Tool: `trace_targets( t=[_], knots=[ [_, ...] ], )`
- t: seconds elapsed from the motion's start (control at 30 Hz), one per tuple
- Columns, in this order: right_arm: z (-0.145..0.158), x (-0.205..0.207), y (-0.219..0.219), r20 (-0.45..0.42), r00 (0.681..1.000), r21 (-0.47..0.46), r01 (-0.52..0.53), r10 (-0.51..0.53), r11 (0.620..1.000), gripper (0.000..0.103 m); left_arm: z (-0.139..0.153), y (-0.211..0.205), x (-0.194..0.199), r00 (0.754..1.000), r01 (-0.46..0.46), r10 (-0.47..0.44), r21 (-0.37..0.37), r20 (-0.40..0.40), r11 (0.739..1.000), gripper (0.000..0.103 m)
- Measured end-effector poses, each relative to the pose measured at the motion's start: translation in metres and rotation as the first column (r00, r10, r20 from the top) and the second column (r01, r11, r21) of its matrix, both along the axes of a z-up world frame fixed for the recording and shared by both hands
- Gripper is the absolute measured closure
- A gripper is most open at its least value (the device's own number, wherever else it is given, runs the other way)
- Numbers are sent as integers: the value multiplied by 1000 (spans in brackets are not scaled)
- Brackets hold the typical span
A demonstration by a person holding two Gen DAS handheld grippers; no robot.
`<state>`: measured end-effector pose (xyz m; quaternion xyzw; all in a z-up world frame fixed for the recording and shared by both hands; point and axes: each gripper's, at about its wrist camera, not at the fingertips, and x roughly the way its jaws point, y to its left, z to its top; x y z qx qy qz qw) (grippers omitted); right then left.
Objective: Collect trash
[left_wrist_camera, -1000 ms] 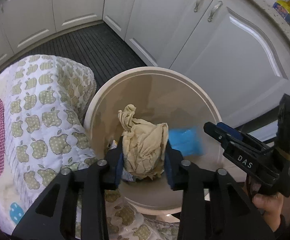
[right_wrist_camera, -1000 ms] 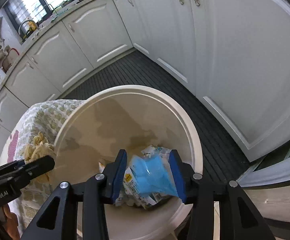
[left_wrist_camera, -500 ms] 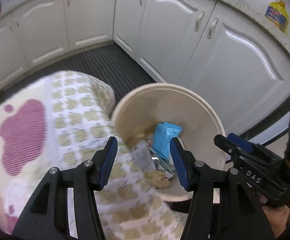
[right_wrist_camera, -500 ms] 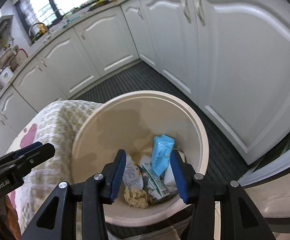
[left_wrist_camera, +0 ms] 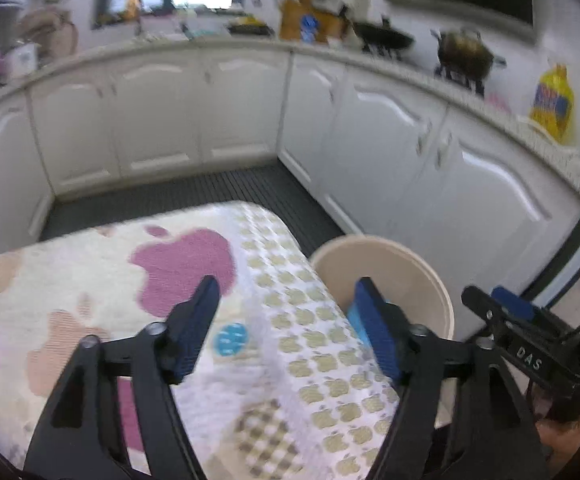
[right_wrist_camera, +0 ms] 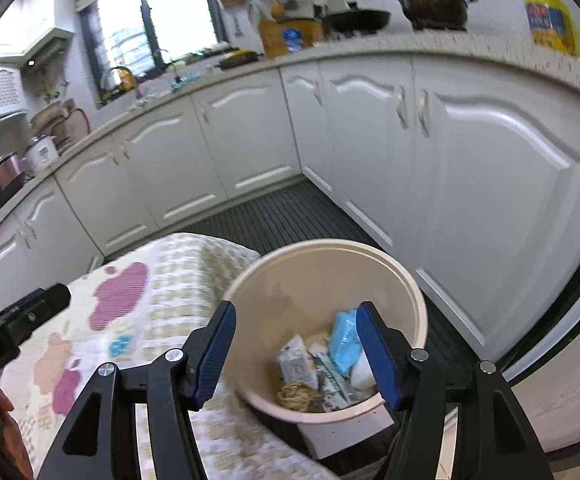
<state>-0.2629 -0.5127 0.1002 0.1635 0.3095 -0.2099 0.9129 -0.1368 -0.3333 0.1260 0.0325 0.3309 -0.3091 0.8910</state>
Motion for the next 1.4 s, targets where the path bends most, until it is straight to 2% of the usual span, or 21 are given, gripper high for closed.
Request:
trace_targets(
  t=[0.07, 0.2, 0.3, 0.47, 0.6, 0.73, 0.97, 1.4],
  knots=[
    [6, -2, 15, 19, 1000, -17, -17, 17, 1000, 31, 10, 13, -6, 999, -19, 20, -15, 40, 1000, 22],
    [15, -6, 42, 38, 998, -57, -38, 40, 998, 31, 23, 44, -20, 993, -58, 61, -35, 105, 998, 17],
    [19, -9, 53, 54, 998, -80, -38, 42, 996, 26, 30, 63, -30, 984, -83, 86, -25, 155, 996, 17],
    [26, -20, 66, 103, 994, -127, -7, 20, 992, 24, 36, 84, -39, 974, -106, 113, -45, 196, 993, 16],
    [32, -28, 70, 144, 990, -149, 20, 2, 989, 13, 38, 98, -46, 964, -132, 145, -72, 222, 989, 11],
    [37, -30, 77, 153, 988, -178, 21, 7, 984, 12, 41, 103, -50, 960, -139, 155, -84, 233, 987, 10],
    [37, -36, 83, 160, 987, -180, 40, -11, 983, 12, 42, 98, -60, 955, -133, 144, -62, 260, 989, 10],
    [37, -46, 84, 141, 989, -193, 64, -37, 979, 12, 39, 84, -72, 957, -87, 94, -35, 273, 996, 10]
  ],
)
